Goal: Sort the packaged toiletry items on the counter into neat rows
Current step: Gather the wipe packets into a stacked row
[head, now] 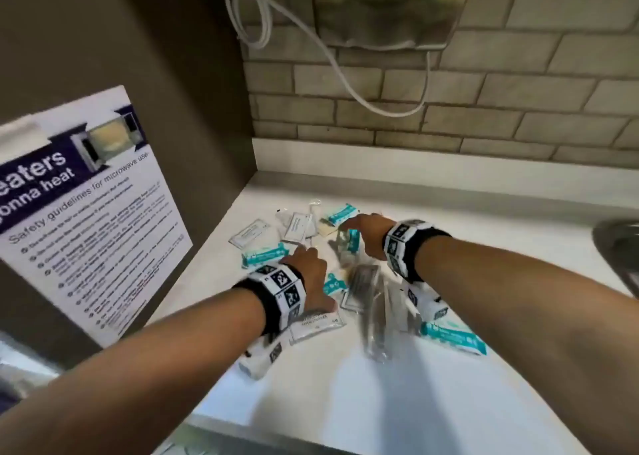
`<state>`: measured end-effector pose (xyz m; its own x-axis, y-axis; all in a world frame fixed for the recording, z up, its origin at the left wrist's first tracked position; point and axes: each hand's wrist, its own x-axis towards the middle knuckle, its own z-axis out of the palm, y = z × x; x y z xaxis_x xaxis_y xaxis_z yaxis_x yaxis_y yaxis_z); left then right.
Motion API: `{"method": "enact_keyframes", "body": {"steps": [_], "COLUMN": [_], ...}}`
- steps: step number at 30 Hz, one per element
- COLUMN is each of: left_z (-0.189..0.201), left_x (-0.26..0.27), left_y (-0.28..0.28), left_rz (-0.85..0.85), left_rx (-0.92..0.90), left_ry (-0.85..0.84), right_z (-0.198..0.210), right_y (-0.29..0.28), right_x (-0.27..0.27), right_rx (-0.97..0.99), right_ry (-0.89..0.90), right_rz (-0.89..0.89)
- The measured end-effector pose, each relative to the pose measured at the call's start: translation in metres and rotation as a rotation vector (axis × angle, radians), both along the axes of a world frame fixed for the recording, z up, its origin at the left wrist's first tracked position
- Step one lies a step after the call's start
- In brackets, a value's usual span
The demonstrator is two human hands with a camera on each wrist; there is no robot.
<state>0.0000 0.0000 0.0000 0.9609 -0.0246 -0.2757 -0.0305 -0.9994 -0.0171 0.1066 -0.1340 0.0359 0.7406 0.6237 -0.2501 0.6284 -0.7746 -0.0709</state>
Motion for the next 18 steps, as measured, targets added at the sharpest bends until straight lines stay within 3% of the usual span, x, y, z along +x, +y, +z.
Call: {"method": "enact_keyframes", "body": {"steps": [3,5,13,18], "left_z": [-0.003,-0.001,0.018,0.020], "left_x": [0.005,0.007,0.030,0.046], "left_y": [-0.002,0.000,0.039,0.080], "left_rz": [-0.032,-0.038,0.184,0.187], "left_rx": [0.077,0.029,-0.485,-0.274], "left_ry": [0.011,-0.004,-0.083,-0.045], "right_z": [-0.009,-0.013,-0.017,-0.003], "right_y": [0.007,0.013,0.049,0.087], "right_x": [0.008,0.011,0.051,0.077], "right_rx": [-0.147,-0.206,-0.125,0.148], "right_ry": [-0.054,-0.050,-0.110,0.058], "right_rz": [0.114,0.133,0.144,-0.074]}}
